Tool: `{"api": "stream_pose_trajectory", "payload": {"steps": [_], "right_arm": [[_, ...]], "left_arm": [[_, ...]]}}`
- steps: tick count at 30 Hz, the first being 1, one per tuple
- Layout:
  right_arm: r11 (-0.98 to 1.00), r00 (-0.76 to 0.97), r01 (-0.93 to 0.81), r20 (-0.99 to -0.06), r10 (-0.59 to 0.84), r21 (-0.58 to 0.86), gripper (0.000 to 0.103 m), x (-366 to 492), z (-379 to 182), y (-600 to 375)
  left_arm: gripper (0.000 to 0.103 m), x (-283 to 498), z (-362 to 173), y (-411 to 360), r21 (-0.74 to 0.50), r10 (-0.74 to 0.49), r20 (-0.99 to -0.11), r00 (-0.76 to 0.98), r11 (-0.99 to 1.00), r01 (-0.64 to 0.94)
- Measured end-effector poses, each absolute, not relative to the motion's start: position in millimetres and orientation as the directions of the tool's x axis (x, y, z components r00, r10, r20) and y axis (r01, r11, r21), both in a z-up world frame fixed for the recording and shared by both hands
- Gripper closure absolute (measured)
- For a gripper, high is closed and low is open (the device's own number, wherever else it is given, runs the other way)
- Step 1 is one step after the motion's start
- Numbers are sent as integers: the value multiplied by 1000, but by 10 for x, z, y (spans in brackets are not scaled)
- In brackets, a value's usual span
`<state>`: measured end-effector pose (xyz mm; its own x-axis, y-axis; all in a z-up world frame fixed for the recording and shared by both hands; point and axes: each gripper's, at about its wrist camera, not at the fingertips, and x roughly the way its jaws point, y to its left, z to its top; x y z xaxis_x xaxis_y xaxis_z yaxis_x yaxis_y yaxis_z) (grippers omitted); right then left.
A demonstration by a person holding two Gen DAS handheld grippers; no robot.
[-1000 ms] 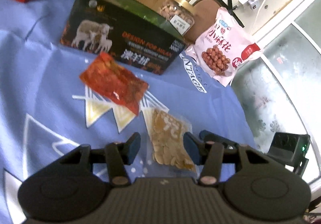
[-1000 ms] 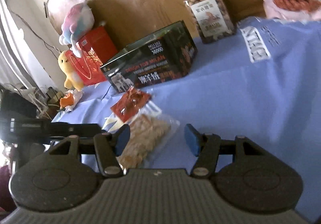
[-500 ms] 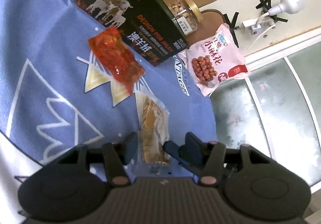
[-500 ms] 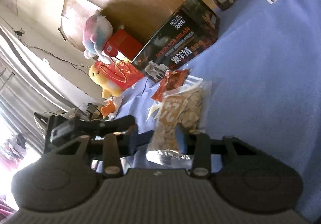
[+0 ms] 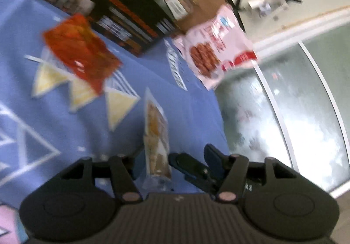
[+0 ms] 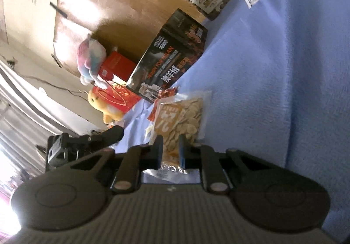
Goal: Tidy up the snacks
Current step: 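Grasp the clear bag of crackers with the left gripper, then carry the cracker bag into the black tin and release it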
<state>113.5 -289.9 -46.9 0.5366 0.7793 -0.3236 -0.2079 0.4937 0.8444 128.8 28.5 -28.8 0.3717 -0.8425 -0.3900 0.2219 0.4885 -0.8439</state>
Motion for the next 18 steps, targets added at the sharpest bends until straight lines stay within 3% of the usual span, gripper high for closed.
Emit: {"api": "stream_pose_trajectory", "payload": {"steps": [2,6,8,13,18], "right_arm": [[470,534,-199,-307,788,860,88,1143,-482,-2917],[480,567,-180,-308,764,859,93,1110,-465,-2957],[447,593,-193,-259,763,874,78,1066,-455,-3010],[426,620,-173,-238,747,888,76,1039,-457,-3052],[474,589,-267,-248,769,839,50,993,-319,-2903]], "left_arm": [[52,1297,-314,165,-824,-837,-421,349,514,239],[90,1320,-407,106,-821,-835,-445,324,525,225],[90,1329,-411,190,-834,-836,-431,339,513,206],[90,1302,-365,393,-877,-863,-352,364,439,193],[90,1261,-293,454,-905,-888,-272,370,367,217]]}}
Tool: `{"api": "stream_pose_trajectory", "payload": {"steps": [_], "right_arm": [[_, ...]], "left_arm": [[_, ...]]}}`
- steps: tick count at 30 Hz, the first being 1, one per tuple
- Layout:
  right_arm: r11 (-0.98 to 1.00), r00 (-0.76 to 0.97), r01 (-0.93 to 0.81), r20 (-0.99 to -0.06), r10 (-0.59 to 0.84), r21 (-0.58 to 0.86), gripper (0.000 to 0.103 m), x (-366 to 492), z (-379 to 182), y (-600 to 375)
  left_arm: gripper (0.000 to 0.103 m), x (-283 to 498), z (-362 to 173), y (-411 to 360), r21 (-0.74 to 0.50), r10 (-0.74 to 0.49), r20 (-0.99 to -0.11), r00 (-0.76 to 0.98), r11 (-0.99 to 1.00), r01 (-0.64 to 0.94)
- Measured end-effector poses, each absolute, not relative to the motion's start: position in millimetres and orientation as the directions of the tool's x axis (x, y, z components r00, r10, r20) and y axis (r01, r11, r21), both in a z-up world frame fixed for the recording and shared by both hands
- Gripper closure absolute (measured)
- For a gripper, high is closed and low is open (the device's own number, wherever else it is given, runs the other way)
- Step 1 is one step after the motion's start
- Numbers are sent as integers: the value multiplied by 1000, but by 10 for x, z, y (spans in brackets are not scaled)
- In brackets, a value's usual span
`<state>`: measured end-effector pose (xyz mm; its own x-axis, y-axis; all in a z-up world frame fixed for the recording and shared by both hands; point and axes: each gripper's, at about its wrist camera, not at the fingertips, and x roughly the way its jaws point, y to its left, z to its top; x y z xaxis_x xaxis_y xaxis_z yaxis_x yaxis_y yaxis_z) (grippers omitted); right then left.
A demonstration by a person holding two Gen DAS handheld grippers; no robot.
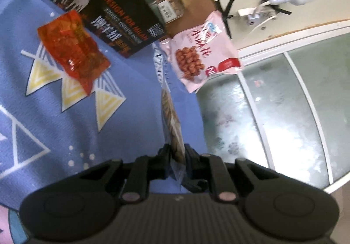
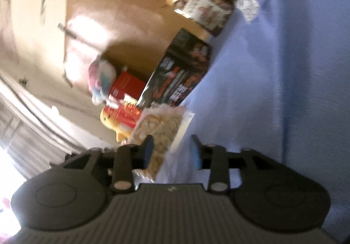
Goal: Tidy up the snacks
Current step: 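Carry the cracker bag into the black tin and release it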
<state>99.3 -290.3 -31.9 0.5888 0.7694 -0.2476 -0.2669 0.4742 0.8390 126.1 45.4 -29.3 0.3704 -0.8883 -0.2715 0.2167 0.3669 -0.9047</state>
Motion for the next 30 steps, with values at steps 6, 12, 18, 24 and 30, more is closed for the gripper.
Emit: {"api": "stream_pose_trajectory", "payload": {"steps": [6,12,18,24,30], "right_arm": [[375,485,-298,-200,851,878,66,1052,-342,-2728],[418,499,-363,-205,842,833,74,1265,-37,-2520],[470,519,-439,-211,828,766,76,1760,374,-2147],[540,547,-481,-245,800,691,76,2446,411,-1729],[741,674,-516,-330,661,431,60,2612,283,-1287]], "left_arm": [[91,1249,-202,462,-893,-883,-267,386,377,245],[89,1412,21,664,-868,-852,-279,443,421,262],[80,1819,502,861,-772,-751,-338,568,566,289],[74,2360,688,972,-645,-575,-450,683,738,197],[56,2688,564,908,-448,-326,-594,735,893,34]]}}
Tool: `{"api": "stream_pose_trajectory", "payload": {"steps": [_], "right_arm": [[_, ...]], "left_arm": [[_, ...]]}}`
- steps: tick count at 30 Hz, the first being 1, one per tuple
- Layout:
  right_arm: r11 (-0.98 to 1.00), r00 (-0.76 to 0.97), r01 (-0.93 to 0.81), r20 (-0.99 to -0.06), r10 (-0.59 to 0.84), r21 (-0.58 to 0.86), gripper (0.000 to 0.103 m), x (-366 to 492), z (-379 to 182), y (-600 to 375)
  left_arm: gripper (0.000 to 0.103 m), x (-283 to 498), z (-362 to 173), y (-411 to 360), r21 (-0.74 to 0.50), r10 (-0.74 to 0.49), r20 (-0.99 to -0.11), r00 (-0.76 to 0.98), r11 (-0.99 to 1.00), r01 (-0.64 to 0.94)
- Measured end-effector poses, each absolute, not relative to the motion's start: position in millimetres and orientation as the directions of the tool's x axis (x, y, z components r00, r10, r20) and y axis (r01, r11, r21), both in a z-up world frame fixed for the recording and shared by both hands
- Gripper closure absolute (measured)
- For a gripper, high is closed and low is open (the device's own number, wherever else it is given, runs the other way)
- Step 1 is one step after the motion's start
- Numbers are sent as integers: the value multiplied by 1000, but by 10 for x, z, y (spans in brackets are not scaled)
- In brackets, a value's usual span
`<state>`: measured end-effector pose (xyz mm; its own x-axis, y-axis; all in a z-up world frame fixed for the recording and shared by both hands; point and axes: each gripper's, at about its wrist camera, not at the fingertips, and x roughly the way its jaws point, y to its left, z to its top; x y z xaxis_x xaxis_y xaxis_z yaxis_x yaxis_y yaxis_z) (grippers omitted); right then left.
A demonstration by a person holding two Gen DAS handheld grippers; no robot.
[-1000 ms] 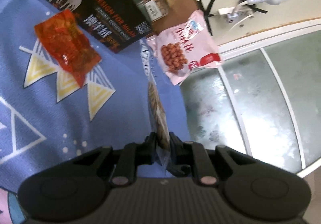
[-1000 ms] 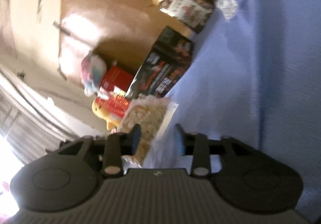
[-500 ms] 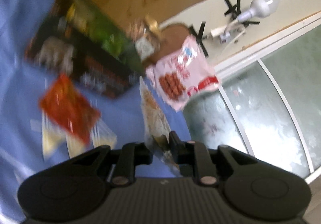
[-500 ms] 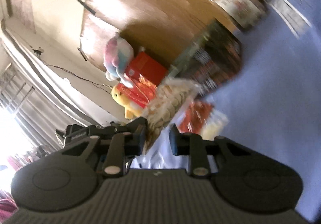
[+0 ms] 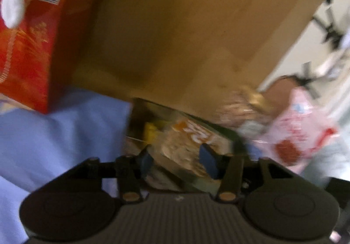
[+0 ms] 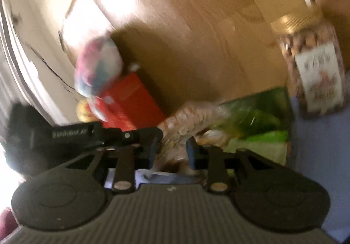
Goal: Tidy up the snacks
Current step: 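Carry the cracker bag into the black tin and release it, then grasp the orange-red spicy packet with the left gripper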
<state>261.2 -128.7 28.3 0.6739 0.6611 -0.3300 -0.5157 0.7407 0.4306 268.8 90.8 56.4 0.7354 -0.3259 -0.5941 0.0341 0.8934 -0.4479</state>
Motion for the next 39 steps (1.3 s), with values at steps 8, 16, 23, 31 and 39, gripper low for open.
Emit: {"api": "stream_pose_trajectory", "payload": {"steps": [8,16,23,31,39], "right_arm": [[773,753,-501,-244,611,390,44,2350,301,-1575],[648,668,-406,-275,691,644,44,1904,68,-2246],[691,602,-274,-441,666,669,53,1999,-344,-2146],[645,463,-375,-469,752,666,54,2071,-340,-1742],[495,319,-403,-389,864,770,55,1990,-388,-1737]], "left_arm": [[53,2227,693,804,-331,-224,-521,824,942,47],[51,1715,344,1057,-501,-386,-550,741,862,78],[51,1809,-102,945,-538,-420,-617,665,842,32],[51,1676,-148,824,-526,-435,-593,677,847,83],[51,1657,-235,1146,-673,-528,-547,650,739,34]]}}
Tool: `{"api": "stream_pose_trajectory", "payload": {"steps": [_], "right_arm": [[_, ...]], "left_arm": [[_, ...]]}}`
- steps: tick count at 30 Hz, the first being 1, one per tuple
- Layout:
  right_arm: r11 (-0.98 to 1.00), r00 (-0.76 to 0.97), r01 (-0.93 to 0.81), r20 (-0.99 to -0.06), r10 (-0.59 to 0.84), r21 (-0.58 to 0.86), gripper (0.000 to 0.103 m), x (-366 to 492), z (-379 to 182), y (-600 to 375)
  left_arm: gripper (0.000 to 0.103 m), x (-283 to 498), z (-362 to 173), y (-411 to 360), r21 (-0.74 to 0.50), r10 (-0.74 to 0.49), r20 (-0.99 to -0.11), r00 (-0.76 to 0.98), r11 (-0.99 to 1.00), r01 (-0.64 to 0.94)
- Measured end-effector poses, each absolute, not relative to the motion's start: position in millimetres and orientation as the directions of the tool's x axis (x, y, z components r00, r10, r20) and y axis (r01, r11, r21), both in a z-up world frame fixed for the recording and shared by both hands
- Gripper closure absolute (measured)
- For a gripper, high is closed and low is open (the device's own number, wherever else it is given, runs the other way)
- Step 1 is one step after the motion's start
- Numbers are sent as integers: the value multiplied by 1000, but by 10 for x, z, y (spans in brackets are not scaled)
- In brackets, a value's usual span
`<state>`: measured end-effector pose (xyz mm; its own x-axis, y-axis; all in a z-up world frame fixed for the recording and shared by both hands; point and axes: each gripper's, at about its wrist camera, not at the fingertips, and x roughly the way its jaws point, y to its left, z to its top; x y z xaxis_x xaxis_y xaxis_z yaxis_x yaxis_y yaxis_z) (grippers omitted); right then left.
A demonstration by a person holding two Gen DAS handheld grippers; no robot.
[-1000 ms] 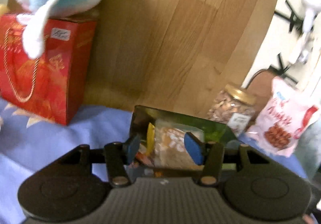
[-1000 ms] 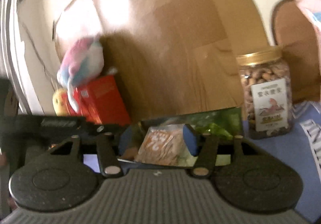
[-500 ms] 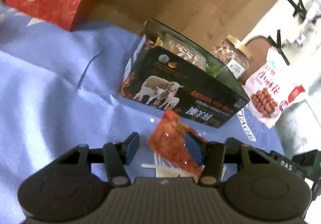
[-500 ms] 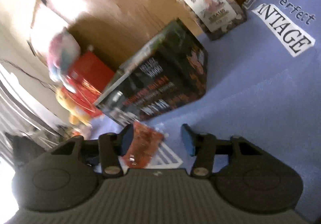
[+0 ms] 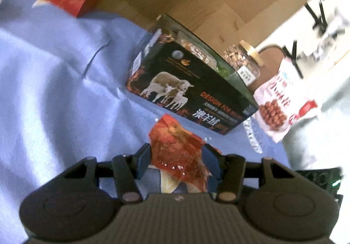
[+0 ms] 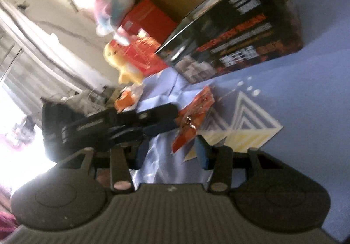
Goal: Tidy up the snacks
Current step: 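Grasp the orange-red spicy packet with the left gripper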
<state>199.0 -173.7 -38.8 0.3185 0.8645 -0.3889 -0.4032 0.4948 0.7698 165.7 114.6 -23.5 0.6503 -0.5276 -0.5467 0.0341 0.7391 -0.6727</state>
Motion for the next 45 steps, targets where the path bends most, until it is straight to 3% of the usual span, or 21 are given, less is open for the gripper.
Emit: {"api": "stream_pose_trajectory", "payload": {"steps": [3,5,8,14,17,21,26,28,30,34,37,40,42,43,45], "right_arm": [[484,360,-342,-363,859,806,60,2061,-438,-1780],[508,395,-302,-380,837,806,85,2095,-492,-1779],[486,418,-226,-367,831,844,96,2157,-557,-1864],[310,406,-102,-245,880,945,100,2165,-700,-2156],[190,396,-47,-157,905,981,100,2110,-766,-2286],[56,366,11,-57,929,998,100,1993,-823,-2356],[-41,342,17,33,939,999,100,1896,-760,-2405],[19,349,-24,-10,937,1000,100,1851,-658,-2448],[154,374,-95,-108,921,984,100,1776,-518,-2478],[439,454,-179,-322,831,880,87,1613,-331,-2519],[445,449,-148,-341,826,883,78,1627,-399,-2517],[463,450,-162,-352,821,872,78,1664,-378,-2429],[501,453,-196,-375,809,843,81,1679,-337,-2309],[517,452,-211,-386,804,829,88,1672,-340,-2271],[446,432,-171,-340,836,879,93,1694,-420,-2269]], "left_arm": [[51,1648,-262,1172,-705,-544,-533,648,709,15],[51,1635,-266,1172,-711,-546,-532,648,703,9],[51,1622,-273,1181,-720,-556,-528,642,694,9],[46,1533,-270,1335,-742,-550,-519,654,670,-26],[37,1491,-273,1371,-771,-575,-496,651,637,-26],[15,1465,-248,1294,-805,-622,-451,640,594,10],[11,1458,-303,1192,-846,-679,-411,608,532,22],[11,1431,-294,1150,-838,-676,-419,606,545,29],[11,1410,-294,1089,-830,-677,-429,598,557,36],[11,1388,-269,945,-796,-667,-454,590,602,68],[11,1393,-262,901,-786,-665,-462,587,613,75],[12,1383,-265,913,-786,-665,-462,587,613,76],[13,1379,-269,924,-787,-666,-461,586,613,77],[14,1380,-269,925,-788,-667,-461,586,611,76],[14,1375,-275,967,-801,-673,-453,585,595,66]]}}
